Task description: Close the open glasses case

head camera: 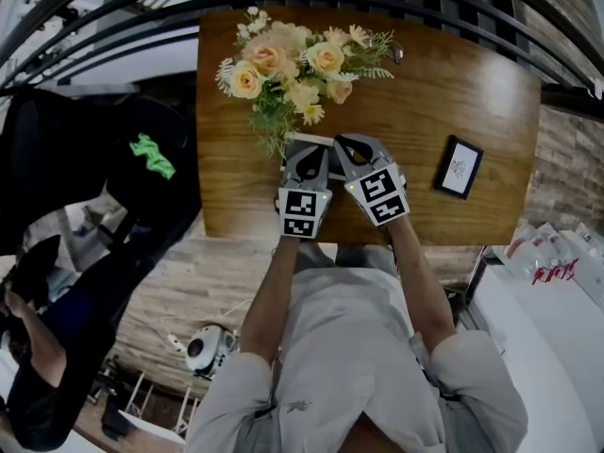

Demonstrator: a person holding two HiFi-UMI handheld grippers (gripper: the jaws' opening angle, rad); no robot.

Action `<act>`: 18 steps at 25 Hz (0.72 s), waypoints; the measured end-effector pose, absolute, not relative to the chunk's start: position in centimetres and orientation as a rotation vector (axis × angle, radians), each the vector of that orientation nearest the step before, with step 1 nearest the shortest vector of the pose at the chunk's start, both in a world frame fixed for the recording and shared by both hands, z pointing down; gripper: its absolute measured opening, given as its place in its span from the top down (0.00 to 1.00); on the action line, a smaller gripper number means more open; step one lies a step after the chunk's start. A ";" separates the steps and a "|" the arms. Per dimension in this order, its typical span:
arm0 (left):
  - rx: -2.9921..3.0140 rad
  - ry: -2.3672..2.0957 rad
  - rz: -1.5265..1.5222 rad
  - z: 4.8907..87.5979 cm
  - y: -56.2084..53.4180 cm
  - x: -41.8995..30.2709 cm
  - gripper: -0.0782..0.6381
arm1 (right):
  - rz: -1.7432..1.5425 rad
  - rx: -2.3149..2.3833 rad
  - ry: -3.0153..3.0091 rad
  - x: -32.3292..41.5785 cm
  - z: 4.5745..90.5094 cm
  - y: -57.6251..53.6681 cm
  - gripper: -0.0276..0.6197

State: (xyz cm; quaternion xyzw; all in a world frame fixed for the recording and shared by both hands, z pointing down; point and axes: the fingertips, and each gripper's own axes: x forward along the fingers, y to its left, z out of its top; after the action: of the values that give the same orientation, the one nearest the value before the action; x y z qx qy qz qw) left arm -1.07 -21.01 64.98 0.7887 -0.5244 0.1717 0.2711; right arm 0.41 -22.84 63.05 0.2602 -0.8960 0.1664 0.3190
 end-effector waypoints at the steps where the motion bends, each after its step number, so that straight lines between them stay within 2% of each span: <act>1: 2.124 -1.413 0.460 64.9 -20.9 -1.1 0.87 | 0.439 0.684 -2.356 0.4 63.0 -22.7 0.95; 18: 2.128 -1.397 0.442 64.9 -19.2 -1.4 0.87 | 0.453 0.676 -2.341 0.4 63.1 -20.3 0.95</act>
State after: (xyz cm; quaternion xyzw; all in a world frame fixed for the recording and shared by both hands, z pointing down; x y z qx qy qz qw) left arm -1.37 -19.16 64.94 0.7917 -0.5198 0.1644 0.2756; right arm 0.42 -20.30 63.13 0.2580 -0.8931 0.1729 0.3255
